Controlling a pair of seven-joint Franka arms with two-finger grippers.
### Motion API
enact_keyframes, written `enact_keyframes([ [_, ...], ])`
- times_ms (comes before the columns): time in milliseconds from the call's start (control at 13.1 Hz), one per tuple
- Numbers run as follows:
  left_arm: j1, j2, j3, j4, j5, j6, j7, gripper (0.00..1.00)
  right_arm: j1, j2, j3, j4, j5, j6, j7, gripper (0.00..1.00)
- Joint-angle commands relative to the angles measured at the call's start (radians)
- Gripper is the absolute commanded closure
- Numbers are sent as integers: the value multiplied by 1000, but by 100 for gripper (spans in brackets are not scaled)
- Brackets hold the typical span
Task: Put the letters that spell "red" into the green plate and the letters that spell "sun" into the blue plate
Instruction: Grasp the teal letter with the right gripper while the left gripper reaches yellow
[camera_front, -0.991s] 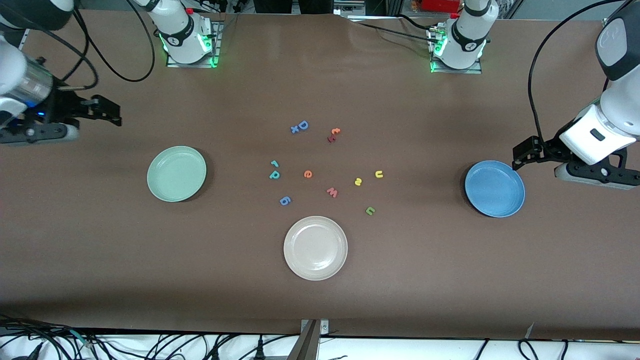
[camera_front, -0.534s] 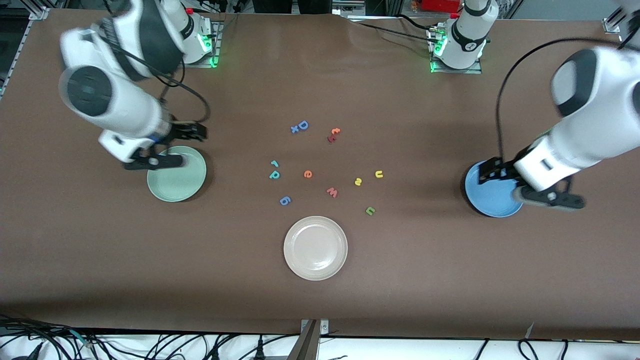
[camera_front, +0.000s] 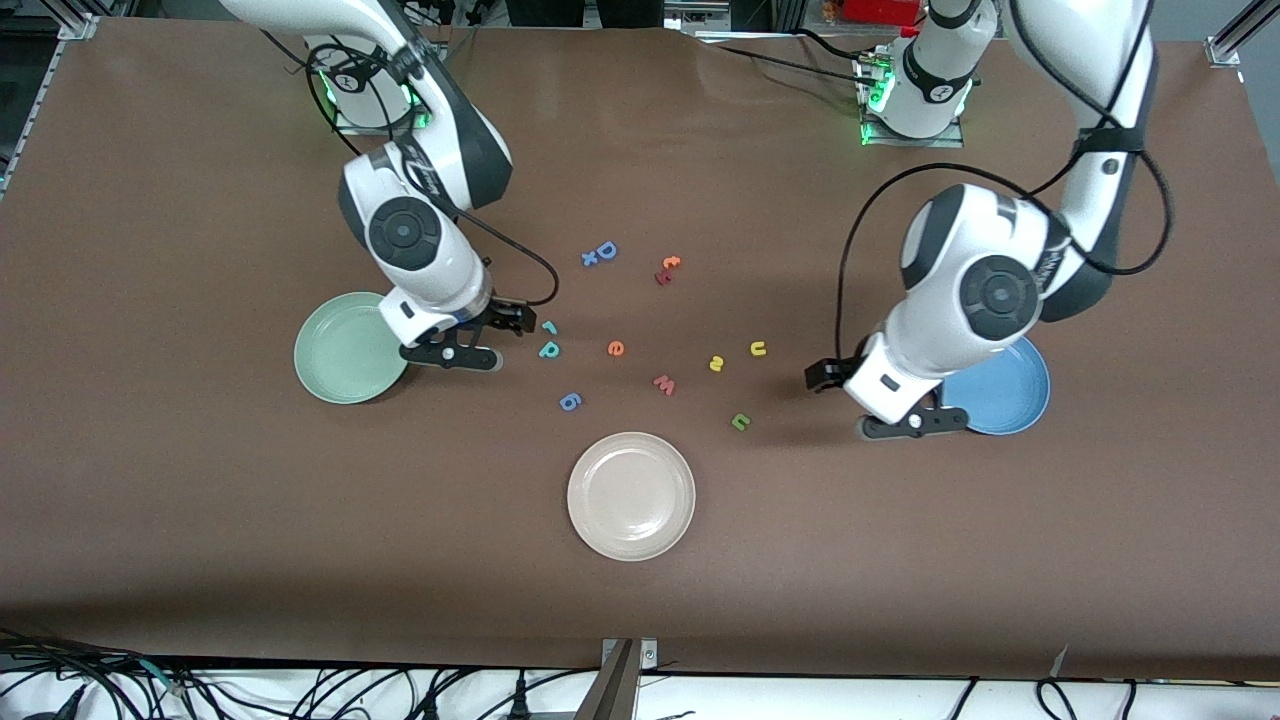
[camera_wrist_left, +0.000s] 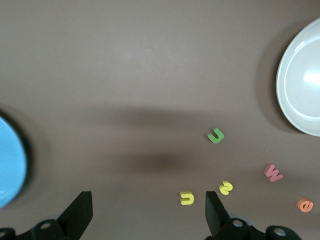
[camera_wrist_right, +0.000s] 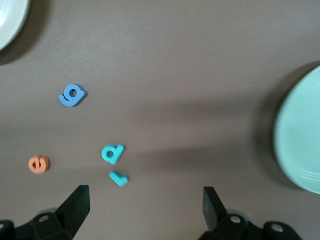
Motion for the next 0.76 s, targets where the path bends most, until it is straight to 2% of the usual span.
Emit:
enact_keyframes([
  [0, -25, 78, -14, 30, -1, 1, -26, 2, 41, 73, -10, -10, -5, 136, 92, 0],
  [152, -56, 123, -34, 32, -2, 2, -26, 2, 75, 137, -17, -7, -8, 227, 113, 0],
  [381, -65, 143, -60, 33, 5, 70, -12, 4, 83, 193, -24, 8, -39, 279, 124, 1],
  [534, -80, 166, -92, 33, 110, 105, 0, 6, 91, 219, -27, 22, -80, 300, 167, 5],
  [686, -85, 187, -132, 33, 232, 125, 0, 6, 103, 219, -28, 24, -128, 297, 197, 18],
])
